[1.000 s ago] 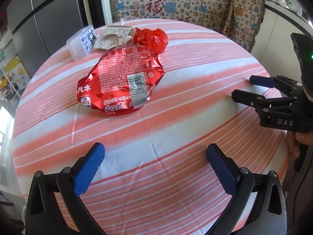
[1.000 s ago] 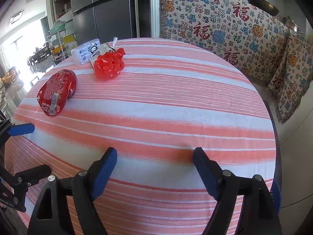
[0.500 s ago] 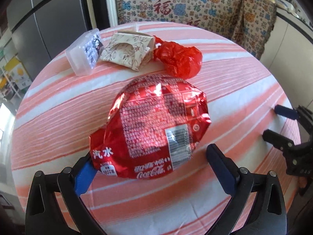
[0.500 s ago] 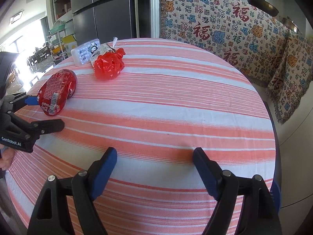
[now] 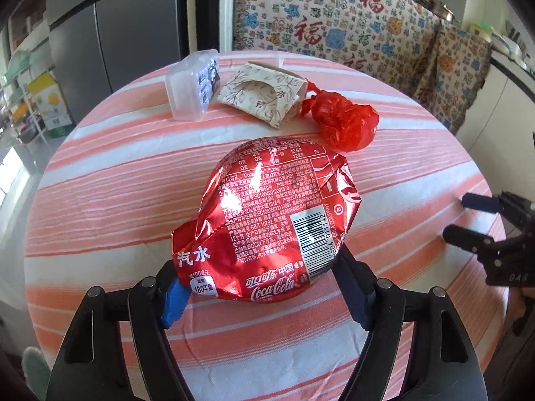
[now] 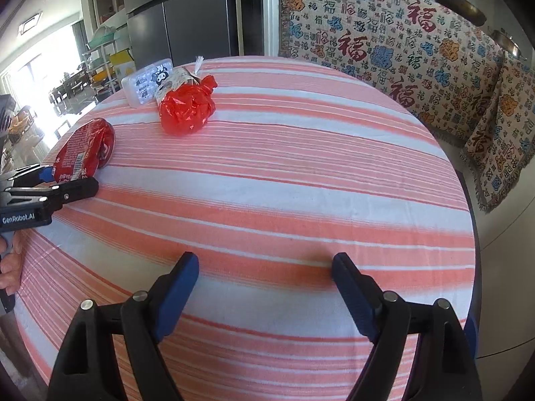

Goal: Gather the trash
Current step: 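Close the left gripper on the red Coca-Cola bag while the right approaches the red plastic bag, then lift the Coca-Cola bag with the left gripper while the right grasps the red plastic bag, then carry both red bags over the blue basket and open both grippers, then bring both open grippers back over the table toward the box and tissue pack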

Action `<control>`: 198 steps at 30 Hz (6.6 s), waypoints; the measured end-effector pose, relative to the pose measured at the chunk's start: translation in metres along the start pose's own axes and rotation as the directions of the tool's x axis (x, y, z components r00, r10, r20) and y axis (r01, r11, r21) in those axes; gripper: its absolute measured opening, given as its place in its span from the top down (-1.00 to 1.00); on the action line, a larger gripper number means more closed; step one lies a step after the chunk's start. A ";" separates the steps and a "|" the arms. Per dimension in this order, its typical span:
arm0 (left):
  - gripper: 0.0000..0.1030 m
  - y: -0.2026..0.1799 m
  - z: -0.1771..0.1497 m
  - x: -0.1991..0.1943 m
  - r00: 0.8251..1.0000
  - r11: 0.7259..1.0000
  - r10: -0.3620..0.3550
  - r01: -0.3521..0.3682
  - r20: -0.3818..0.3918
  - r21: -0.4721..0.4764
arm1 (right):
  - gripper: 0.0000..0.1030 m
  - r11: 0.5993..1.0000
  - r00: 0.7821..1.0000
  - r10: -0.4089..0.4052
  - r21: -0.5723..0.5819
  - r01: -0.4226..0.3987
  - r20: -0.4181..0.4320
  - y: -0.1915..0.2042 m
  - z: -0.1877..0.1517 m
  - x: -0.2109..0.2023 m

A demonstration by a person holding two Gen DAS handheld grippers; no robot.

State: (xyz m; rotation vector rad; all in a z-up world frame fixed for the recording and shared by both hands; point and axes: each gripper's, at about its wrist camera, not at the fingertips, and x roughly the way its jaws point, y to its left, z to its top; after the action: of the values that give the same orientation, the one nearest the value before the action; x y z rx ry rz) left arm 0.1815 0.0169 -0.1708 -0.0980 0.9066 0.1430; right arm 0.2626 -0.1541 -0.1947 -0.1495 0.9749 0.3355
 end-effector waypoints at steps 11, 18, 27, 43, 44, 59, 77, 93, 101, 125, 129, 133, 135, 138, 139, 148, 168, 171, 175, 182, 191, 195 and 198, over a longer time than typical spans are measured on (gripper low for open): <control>-0.51 -0.008 0.001 0.002 1.000 1.000 0.022 -0.022 -0.006 0.019 | -0.59 0.982 0.983 0.180 -0.049 -0.182 -0.027 0.070 0.126 0.044; -0.51 -0.006 0.002 0.002 1.000 0.999 0.025 -0.025 -0.012 0.031 | 0.45 0.990 0.987 0.143 0.005 -0.143 -0.065 0.048 0.118 0.049; -0.65 -0.030 -0.015 -0.011 0.999 0.997 -0.013 0.016 -0.041 0.079 | 0.45 0.998 0.997 0.051 0.024 -0.049 -0.060 0.000 0.023 -0.022; -0.97 0.010 0.006 -0.046 0.960 0.950 -0.272 0.279 -0.065 0.137 | -0.19 0.991 0.997 0.079 0.108 -0.082 0.024 -0.007 -0.017 -0.024; -0.97 0.008 0.011 -0.039 0.956 0.940 -0.282 0.292 -0.081 0.177 | -0.20 0.992 0.997 0.079 0.100 -0.081 0.022 -0.005 -0.018 -0.023; -0.96 -0.017 0.008 -0.009 0.879 0.821 -0.406 0.471 -0.250 0.323 | -0.22 0.990 0.994 0.104 0.096 -0.106 0.027 0.000 -0.023 -0.024; 0.12 0.002 0.017 0.005 0.910 0.914 -0.399 0.405 -0.112 0.035 | -0.22 0.964 0.985 0.172 0.210 -0.166 -0.010 -0.009 0.005 -0.030; 0.58 -0.007 0.016 -0.030 0.944 0.944 -0.330 0.330 -0.002 -0.031 | 0.52 0.952 0.975 0.211 0.241 -0.188 -0.073 -0.006 0.030 -0.020; 0.57 -0.049 0.028 -0.047 0.963 0.963 -0.266 0.265 0.036 0.044 | 0.53 0.973 0.985 0.162 0.176 -0.150 -0.056 -0.028 0.019 -0.047; 0.57 -0.338 0.039 -0.036 0.867 0.803 -0.486 0.491 -0.107 0.338 | 0.53 0.920 0.988 -0.114 0.364 0.145 -0.104 -0.237 -0.084 -0.141; 0.57 -0.386 0.032 -0.020 0.850 0.775 -0.502 0.523 -0.156 0.355 | 0.53 0.900 0.983 -0.116 0.405 0.164 -0.140 -0.271 -0.106 -0.137; 0.57 -0.424 0.024 0.000 0.839 0.757 -0.506 0.543 -0.200 0.363 | 0.53 0.885 0.980 -0.097 0.435 0.165 -0.175 -0.300 -0.128 -0.125; 0.57 -0.440 0.019 0.011 0.838 0.754 -0.499 0.545 -0.218 0.368 | 0.53 0.876 0.978 -0.087 0.452 0.167 -0.191 -0.312 -0.140 -0.118; 0.57 -0.456 0.012 0.028 0.835 0.749 -0.491 0.551 -0.250 0.368 | 0.53 0.866 0.975 -0.073 0.472 0.167 -0.210 -0.326 -0.156 -0.107; 0.57 -0.461 0.009 0.034 0.833 0.748 -0.488 0.553 -0.261 0.367 | 0.53 0.863 0.975 -0.068 0.478 0.164 -0.213 -0.330 -0.161 -0.104; 0.56 -0.492 -0.008 0.082 0.821 0.742 -0.456 0.564 -0.344 0.363 | 0.52 0.862 0.964 -0.037 0.480 0.164 -0.262 -0.353 -0.188 -0.073; -0.63 -0.431 -0.005 0.006 0.856 0.773 -0.462 0.517 -0.233 0.368 | 0.04 0.826 0.961 -0.261 0.495 0.270 -0.089 -0.358 -0.177 -0.117; -0.67 -0.397 -0.012 -0.030 0.872 0.786 -0.457 0.489 -0.178 0.378 | -0.08 0.821 0.939 -0.341 0.474 0.317 -0.037 -0.346 -0.161 -0.134; -0.72 -0.346 -0.022 -0.058 0.908 0.834 -0.402 0.416 -0.117 0.362 | -0.34 0.825 0.917 -0.399 0.445 0.348 0.022 -0.322 -0.137 -0.146; -0.75 -0.238 -0.023 -0.047 0.976 0.945 -0.213 0.219 -0.050 0.242 | -0.34 0.886 0.930 -0.343 0.374 0.273 0.134 -0.253 -0.089 -0.141; -0.75 -0.105 -0.005 -0.004 0.999 0.997 0.035 -0.033 -0.016 0.067 | -0.34 0.990 0.980 -0.106 0.113 0.088 0.170 -0.103 -0.047 -0.098; -0.75 -0.067 0.008 0.016 0.994 0.994 0.111 -0.110 -0.009 0.015 | -0.34 0.999 0.992 -0.031 0.041 0.026 0.122 -0.048 -0.028 -0.068; -0.75 -0.038 0.015 0.031 0.990 0.989 0.142 -0.142 -0.015 -0.029 | -0.34 1.000 0.996 0.002 0.013 -0.003 0.090 -0.015 -0.012 -0.044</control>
State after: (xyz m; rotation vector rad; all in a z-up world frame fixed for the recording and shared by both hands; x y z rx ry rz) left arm 0.2186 -0.0162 -0.1850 -0.0621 0.9248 0.2887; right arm 0.2359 -0.1809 -0.1652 -0.1204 0.8883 0.3351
